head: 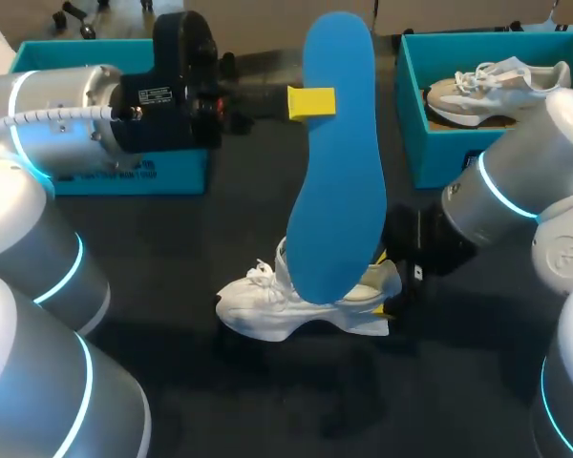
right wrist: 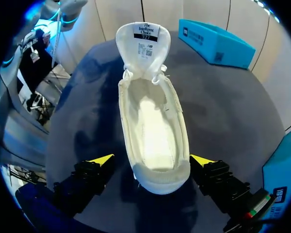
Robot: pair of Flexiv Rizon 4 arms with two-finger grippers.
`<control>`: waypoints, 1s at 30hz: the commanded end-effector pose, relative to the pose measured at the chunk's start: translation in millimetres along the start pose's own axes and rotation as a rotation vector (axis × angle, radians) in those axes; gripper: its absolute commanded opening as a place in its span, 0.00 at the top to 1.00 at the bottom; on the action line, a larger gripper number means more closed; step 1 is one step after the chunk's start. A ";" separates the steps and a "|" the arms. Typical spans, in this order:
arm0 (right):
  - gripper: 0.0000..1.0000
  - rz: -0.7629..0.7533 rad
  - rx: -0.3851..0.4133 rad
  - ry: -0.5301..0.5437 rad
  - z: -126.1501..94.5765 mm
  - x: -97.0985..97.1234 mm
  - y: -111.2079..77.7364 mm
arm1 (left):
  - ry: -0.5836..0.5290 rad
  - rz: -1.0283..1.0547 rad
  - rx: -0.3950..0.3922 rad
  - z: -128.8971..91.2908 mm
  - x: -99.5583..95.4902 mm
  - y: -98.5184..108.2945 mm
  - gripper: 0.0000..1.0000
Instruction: Take the shoe out of the shoebox, open the shoe tongue, remove and reinsert the insole, then place the shoe into the shoebox
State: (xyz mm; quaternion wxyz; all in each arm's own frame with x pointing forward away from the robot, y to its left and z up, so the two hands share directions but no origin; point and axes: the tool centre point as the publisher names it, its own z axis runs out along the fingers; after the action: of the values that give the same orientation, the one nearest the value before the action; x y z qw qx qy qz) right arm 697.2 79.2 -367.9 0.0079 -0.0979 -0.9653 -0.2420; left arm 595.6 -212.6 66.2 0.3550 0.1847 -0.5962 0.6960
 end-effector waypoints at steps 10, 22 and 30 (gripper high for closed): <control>0.00 -0.036 0.230 -0.071 -18.3 -1.0 6.5 | 0.000 0.000 0.002 0.9 -0.3 1.0 1.00; 0.00 -0.027 0.283 -0.077 -21.0 -9.3 5.4 | 0.000 0.000 0.002 0.9 -0.3 1.0 1.00; 0.00 -0.009 0.332 -0.100 -21.8 -8.8 6.7 | 0.000 0.000 0.002 0.9 -0.3 1.0 1.00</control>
State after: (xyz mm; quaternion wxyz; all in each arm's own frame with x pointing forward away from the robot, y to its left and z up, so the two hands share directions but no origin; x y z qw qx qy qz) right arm 708.8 68.2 -347.0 -0.0242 -0.1014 -0.9893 -0.1025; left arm 595.7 -212.7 65.9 0.3550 0.1846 -0.5964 0.6958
